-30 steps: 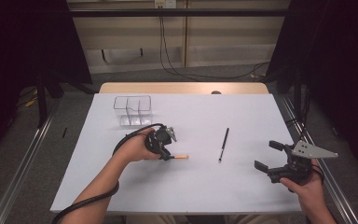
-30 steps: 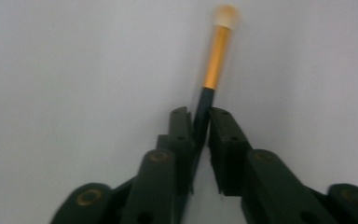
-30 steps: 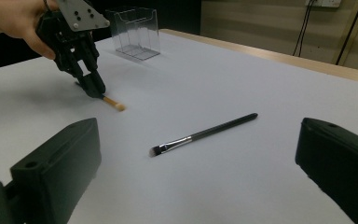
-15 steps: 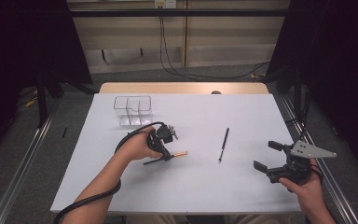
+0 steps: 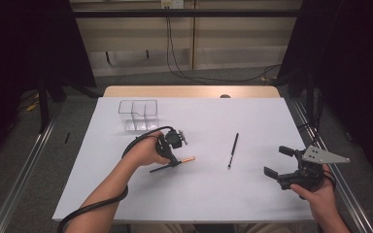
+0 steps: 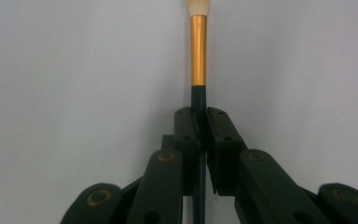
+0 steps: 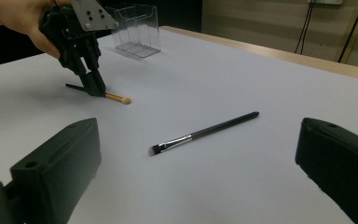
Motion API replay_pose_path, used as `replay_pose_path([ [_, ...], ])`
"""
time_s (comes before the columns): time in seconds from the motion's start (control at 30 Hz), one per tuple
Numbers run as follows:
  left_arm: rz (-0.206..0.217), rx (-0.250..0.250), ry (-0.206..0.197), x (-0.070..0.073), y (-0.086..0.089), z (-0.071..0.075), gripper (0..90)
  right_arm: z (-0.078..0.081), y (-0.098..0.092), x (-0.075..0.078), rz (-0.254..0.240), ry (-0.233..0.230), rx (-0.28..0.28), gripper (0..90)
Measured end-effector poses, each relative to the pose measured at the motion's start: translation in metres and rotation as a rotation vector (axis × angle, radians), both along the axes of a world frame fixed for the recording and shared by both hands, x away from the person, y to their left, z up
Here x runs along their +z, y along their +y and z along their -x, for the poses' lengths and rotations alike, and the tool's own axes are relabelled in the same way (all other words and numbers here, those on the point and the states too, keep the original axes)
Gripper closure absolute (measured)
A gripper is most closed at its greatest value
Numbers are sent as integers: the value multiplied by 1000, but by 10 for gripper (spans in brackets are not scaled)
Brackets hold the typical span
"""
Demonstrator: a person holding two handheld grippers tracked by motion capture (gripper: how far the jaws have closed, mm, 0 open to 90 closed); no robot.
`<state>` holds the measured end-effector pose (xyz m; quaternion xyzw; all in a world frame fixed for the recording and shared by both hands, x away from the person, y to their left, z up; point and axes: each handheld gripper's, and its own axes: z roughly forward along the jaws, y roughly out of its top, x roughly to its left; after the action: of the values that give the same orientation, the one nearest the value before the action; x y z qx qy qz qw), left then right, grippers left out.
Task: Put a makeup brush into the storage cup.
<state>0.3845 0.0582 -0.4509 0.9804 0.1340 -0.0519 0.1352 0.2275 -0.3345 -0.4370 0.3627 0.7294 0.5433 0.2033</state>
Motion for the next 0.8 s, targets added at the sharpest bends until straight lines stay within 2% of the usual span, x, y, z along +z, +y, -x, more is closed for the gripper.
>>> replay_pose_path([
  [0.03, -26, -5, 3, 1, -3, -1, 835, 0, 0, 0, 0, 0, 0, 0],
  [0.13, -46, -12, 0, 1, -7, -1, 835, 0, 0, 0, 0, 0, 1, 0],
  [0.23, -39, 3, 1, 0, -8, 1, 834, 0, 0, 0, -1, -4, 2, 0],
  [0.3, -46, -13, 0, 1, -7, -1, 831, 1, 0, 1, -5, -4, 3, 0],
  [0.33, -30, 11, 9, 0, -6, 0, 831, 1, 0, 1, -6, -4, 2, 0],
  [0.4, -27, 8, 11, 0, -5, -1, 830, 2, 1, 1, -6, -8, 5, 0],
  [0.53, -34, 0, 11, 0, -5, -2, 829, 3, 2, 2, -12, -10, 7, 0],
  [0.6, -30, 15, 10, 0, -6, 0, 829, 3, 3, 2, -13, -11, 6, 0],
  [0.63, -45, 2, 11, 1, -6, -1, 829, 3, 3, 2, -12, -13, 7, 0],
  [0.8, -39, 22, 19, 1, -6, -2, 835, 3, 3, 2, -14, -14, 7, 0],
])
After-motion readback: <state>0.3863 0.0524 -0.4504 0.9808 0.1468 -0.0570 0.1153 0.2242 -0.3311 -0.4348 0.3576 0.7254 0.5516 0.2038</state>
